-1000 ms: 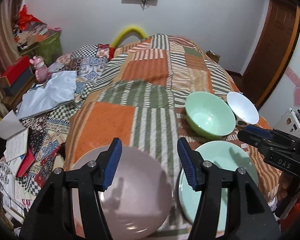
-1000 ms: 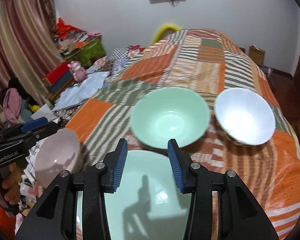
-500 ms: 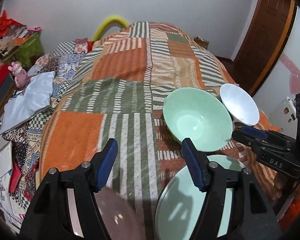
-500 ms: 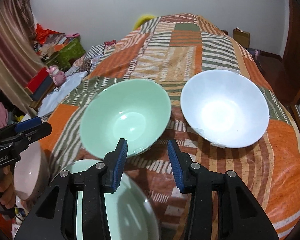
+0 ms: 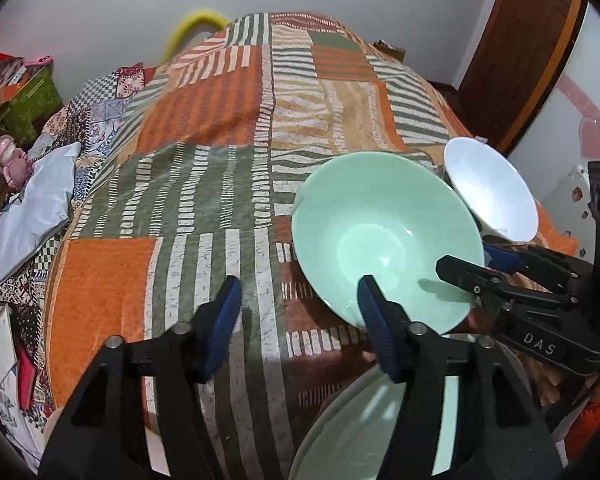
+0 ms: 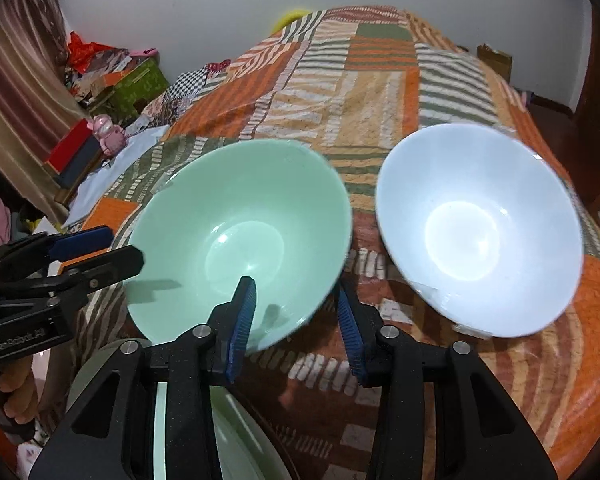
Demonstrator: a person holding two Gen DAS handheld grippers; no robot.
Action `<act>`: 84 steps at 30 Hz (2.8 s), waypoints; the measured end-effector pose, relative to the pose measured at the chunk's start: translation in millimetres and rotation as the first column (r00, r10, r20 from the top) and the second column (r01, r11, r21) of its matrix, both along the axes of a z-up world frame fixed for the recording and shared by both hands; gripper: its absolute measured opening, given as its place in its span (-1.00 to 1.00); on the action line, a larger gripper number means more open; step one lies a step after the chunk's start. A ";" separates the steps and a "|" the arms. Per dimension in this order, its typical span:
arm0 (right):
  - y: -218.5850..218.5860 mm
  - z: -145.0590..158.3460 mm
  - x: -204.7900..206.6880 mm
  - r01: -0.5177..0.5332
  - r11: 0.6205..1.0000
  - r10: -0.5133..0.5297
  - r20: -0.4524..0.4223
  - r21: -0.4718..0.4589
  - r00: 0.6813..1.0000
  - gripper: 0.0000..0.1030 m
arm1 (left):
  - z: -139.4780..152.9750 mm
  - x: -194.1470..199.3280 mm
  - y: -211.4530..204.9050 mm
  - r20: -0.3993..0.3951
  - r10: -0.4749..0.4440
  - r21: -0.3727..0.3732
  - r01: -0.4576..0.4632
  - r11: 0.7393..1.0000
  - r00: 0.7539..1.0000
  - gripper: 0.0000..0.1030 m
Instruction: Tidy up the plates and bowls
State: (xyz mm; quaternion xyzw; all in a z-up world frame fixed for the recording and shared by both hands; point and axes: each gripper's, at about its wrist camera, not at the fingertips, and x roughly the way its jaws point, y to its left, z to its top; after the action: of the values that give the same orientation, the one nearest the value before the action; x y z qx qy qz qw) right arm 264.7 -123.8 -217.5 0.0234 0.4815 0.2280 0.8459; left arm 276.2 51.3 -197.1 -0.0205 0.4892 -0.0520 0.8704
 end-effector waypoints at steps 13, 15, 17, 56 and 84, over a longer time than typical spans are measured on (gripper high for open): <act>-0.6 -0.2 0.6 -0.011 0.999 0.010 0.013 0.033 1.000 -0.49 | -25.6 20.9 -13.0 -0.080 -0.025 0.008 0.026 1.000 0.996 -0.47; -0.3 0.9 0.8 -0.011 0.999 0.011 0.016 0.033 1.000 -0.49 | -27.8 21.5 -15.8 -0.087 -0.038 0.009 0.039 0.999 0.995 -0.59; -0.6 1.2 0.8 -0.012 0.999 0.012 0.016 0.033 1.000 -0.50 | -27.7 20.4 -17.4 -0.080 -0.037 0.020 0.038 0.999 0.996 -0.59; 36.5 95.3 -79.6 -0.096 0.994 0.082 0.206 0.057 0.975 -0.50 | 85.7 -102.0 22.1 0.156 0.037 -0.007 -0.036 0.999 0.987 -0.59; 117.2 79.3 -135.0 -0.247 0.967 0.232 0.173 0.070 0.957 -0.50 | 80.8 -202.3 106.2 0.160 0.203 -0.032 -0.200 0.979 0.966 -0.59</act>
State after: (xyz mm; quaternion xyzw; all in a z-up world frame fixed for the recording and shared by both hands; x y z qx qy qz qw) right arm 129.7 -6.6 -138.2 -0.0153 0.3988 0.3515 0.8468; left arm 73.9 157.5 -116.3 -0.0723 0.4116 0.0314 0.9079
